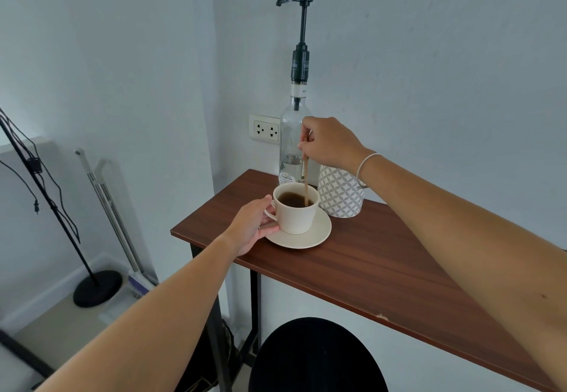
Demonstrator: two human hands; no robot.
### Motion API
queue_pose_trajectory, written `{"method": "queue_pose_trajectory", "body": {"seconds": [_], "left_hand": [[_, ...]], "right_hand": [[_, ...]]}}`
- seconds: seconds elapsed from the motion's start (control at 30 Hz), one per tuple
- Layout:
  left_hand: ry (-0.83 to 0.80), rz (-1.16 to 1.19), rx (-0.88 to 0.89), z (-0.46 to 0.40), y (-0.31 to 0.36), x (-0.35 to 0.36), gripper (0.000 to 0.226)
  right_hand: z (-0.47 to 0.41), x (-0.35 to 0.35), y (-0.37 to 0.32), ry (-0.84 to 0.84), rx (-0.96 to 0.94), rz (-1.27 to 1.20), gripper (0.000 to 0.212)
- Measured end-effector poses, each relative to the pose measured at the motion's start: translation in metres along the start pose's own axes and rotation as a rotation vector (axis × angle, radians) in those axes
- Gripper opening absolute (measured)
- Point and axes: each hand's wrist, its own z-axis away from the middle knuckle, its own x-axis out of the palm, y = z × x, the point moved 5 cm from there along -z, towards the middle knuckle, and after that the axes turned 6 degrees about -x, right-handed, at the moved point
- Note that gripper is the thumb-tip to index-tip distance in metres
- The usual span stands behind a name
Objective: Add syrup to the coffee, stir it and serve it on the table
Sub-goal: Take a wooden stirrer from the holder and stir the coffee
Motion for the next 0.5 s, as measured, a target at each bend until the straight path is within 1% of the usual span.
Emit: {"method": "queue_pose_trajectory", "body": {"seconds": [0.07,0.1,0.17,0.2,0.3,0.33,0.37,0.43,0.5], "left_hand": [[-0.006,0.002,0.001,-0.0002,0.0004,0.0006,0.023],[-0.01,0.001,0.002,-0.0007,0.0004,0.0007,0.026],[-0.013,-0.007,-0.001,-0.0011,0.0002,0.0001,0.033],[-0.015,-0.008,-0.002,-0.0009,-0.0001,-0.0003,0.035],[-0.018,-0.008,0.001,-0.0007,-0.0001,-0.0002,0.034],[-0.018,-0.01,0.003,-0.0002,0.0001,-0.0003,0.033],[-0.017,-0.011,0.003,0.0001,0.0002,-0.0003,0.031],[-0.018,-0.012,0.006,-0.0007,0.0003,-0.0002,0.025],[-0.012,-0.012,0.007,-0.0014,0.0003,-0.0007,0.02]], "right_hand": [[0.0001,0.0014,-0.0028,-0.009,0.012,-0.155,0.02],[0.0001,0.0012,-0.0045,-0.004,0.012,-0.21,0.022],[-0.0002,0.0013,-0.006,0.011,0.007,-0.231,0.021],[-0.0001,0.0016,-0.0058,0.016,0.002,-0.186,0.021],[-0.0003,-0.0001,-0.0037,0.016,-0.008,0.074,0.012],[-0.0011,-0.0004,-0.0025,0.008,0.001,0.092,0.011],[-0.0015,0.0001,-0.0018,-0.009,0.015,0.051,0.013],[-0.002,0.0019,-0.001,-0.038,0.046,-0.11,0.021],[-0.0017,0.0014,-0.0027,-0.026,0.045,-0.225,0.023]]}}
